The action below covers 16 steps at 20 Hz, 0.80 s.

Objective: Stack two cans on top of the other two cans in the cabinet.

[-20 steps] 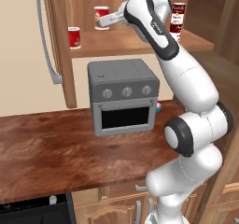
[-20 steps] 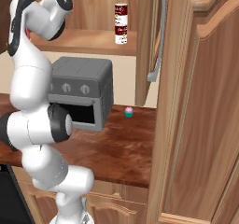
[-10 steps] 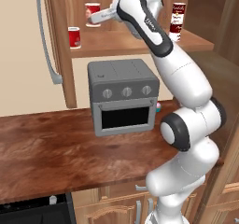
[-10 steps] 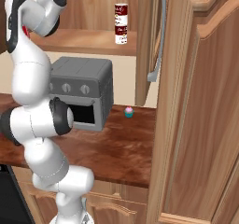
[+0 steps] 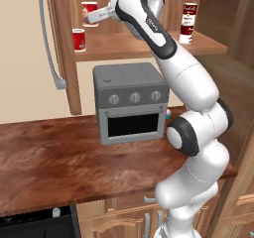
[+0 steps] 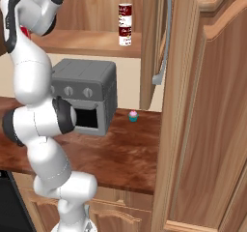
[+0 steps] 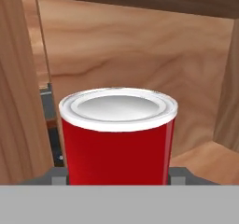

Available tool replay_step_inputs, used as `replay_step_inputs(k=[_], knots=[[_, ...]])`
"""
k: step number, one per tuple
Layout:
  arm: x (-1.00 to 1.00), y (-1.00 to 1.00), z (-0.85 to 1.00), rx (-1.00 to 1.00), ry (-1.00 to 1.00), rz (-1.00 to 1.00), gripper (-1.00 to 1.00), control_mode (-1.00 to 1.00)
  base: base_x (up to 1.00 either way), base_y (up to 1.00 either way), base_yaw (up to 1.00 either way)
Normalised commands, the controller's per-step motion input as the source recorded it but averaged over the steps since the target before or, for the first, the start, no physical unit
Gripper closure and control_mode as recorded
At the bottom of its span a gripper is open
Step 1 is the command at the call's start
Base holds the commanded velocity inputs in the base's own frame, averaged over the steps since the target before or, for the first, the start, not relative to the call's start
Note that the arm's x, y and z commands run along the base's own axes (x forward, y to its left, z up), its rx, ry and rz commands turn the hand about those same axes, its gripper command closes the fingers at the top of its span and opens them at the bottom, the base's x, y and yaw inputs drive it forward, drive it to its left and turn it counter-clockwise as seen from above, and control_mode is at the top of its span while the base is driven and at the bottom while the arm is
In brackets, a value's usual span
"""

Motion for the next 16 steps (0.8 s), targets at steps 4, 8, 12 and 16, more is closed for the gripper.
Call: replay_step_inputs(k=[4, 8, 12, 16], knots=[[0.2, 0.2, -0.04, 0.0, 0.02, 0.06, 1.0, -1.0, 0.0, 0.0, 0.0], [0.2, 0.23, -0.07, 0.0, 0.0, 0.06, 1.0, -1.0, 0.0, 0.0, 0.0], [0.11, 0.17, -0.02, 0.0, 0.0, 0.06, 1.0, -1.0, 0.0, 0.0, 0.0], [0.01, 0.16, -0.03, 0.0, -0.01, 0.05, 1.0, -1.0, 0.0, 0.0, 0.0]])
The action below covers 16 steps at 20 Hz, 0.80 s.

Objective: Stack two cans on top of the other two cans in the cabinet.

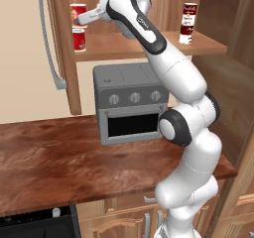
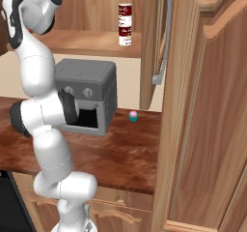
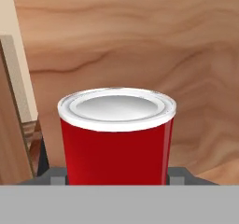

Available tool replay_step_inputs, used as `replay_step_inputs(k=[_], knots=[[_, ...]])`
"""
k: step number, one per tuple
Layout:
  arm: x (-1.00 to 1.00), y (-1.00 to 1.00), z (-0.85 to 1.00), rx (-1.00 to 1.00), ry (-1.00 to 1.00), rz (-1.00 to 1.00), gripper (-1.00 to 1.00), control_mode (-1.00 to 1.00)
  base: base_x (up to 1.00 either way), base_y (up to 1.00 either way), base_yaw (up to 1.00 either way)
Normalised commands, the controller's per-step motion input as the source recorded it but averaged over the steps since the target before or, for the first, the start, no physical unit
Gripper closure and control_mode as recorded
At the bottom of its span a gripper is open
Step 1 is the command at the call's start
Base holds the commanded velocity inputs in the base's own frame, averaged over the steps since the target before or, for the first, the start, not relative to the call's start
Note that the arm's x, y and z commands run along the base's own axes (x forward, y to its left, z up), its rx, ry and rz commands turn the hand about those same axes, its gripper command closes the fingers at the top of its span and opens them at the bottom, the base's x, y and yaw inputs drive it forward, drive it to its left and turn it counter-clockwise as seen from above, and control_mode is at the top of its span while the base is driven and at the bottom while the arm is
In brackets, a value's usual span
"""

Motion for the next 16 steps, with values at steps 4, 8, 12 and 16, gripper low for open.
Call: replay_step_inputs(k=[4, 8, 12, 16], knots=[[0.0, 0.04, -0.06, -0.01, 0.0, 0.02, 1.0, -1.0, 0.0, 0.0, 0.0], [0.0, 0.0, -0.09, 0.0, 0.0, 0.0, 1.0, -1.0, 0.0, 0.0, 0.0], [0.0, 0.0, -0.06, 0.0, 0.0, 0.0, 1.0, -1.0, 0.0, 0.0, 0.0], [-0.05, 0.0, -0.09, 0.0, -0.03, 0.0, 1.0, -1.0, 0.0, 0.0, 0.0]])
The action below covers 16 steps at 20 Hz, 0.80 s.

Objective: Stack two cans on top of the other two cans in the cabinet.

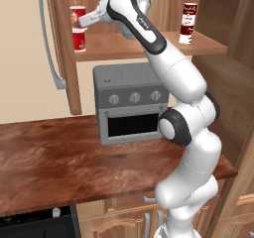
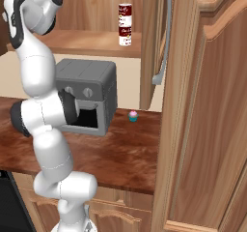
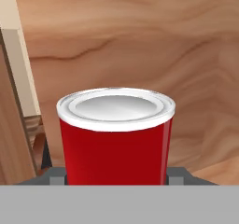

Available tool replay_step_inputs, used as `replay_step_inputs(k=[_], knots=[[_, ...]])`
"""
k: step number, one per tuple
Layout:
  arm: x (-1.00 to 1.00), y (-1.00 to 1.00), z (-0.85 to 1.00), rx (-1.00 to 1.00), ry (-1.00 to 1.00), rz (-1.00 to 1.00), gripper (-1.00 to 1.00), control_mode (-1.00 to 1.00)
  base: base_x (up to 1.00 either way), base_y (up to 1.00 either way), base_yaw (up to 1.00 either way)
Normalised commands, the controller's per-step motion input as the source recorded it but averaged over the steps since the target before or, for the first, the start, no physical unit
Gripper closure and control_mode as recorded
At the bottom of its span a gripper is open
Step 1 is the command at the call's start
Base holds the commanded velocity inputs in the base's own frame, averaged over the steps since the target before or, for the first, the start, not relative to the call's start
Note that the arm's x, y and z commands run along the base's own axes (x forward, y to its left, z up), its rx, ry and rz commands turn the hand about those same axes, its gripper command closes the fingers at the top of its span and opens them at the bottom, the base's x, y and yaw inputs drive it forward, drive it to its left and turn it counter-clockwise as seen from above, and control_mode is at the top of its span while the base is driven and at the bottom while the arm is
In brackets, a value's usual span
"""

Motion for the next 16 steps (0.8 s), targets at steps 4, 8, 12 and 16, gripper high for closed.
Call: replay_step_inputs(k=[4, 8, 12, 16], knots=[[-0.07, 0.0, -0.09, 0.0, -0.07, 0.0, 1.0, -1.0, 0.0, 0.0, 0.0], [-0.05, 0.01, -0.04, 0.0, -0.09, 0.0, 1.0, -1.0, 0.0, 0.0, 0.0], [-0.04, 0.05, 0.0, 0.0, -0.03, 0.0, 1.0, -1.0, 0.0, 0.0, 0.0], [0.0, 0.05, 0.01, 0.0, 0.01, 0.0, 1.0, -1.0, 0.0, 0.0, 0.0]])
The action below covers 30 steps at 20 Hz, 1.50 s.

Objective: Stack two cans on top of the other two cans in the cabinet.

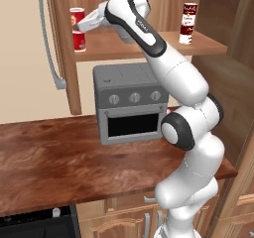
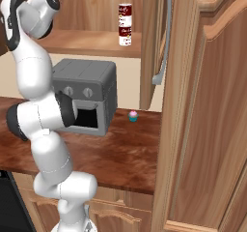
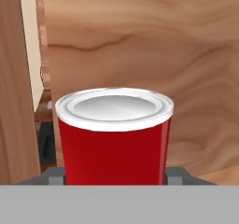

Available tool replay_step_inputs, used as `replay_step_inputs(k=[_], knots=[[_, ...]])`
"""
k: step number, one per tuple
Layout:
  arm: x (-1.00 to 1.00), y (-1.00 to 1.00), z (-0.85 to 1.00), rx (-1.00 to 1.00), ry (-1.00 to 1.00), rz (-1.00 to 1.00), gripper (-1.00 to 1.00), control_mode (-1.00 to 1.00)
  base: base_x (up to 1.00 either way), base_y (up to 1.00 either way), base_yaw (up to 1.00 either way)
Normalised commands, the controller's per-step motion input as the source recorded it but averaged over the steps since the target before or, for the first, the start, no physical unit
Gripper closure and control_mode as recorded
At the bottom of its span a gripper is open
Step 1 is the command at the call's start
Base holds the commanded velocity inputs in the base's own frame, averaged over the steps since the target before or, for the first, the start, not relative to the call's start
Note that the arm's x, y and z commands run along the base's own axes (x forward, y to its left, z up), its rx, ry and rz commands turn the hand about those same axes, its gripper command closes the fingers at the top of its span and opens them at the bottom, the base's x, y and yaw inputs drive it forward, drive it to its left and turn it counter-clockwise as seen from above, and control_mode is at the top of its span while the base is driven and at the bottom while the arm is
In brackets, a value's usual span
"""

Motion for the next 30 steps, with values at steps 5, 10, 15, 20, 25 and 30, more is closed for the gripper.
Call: replay_step_inputs(k=[5, 10, 15, 20, 25, 30], knots=[[0.12, 0.05, 0.0, 0.0, 0.06, 0.0, 1.0, -1.0, 0.0, 0.0, 0.0], [0.3, 0.0, 0.09, 0.0, 0.0, 0.0, 1.0, -1.0, 0.0, 0.0, 0.0], [0.07, 0.0, 0.07, -0.04, 0.0, 0.0, 1.0, -1.0, 0.0, 0.0, 0.0], [0.0, 0.0, 0.01, -0.01, 0.01, 0.0, 1.0, -1.0, 0.0, 0.0, 0.0], [0.05, 0.01, -0.03, 0.0, 0.03, 0.0, 1.0, -1.0, 0.0, 0.0, 0.0], [0.1, 0.01, -0.07, 0.0, 0.08, 0.0, 1.0, -1.0, 0.0, 0.0, 0.0]])
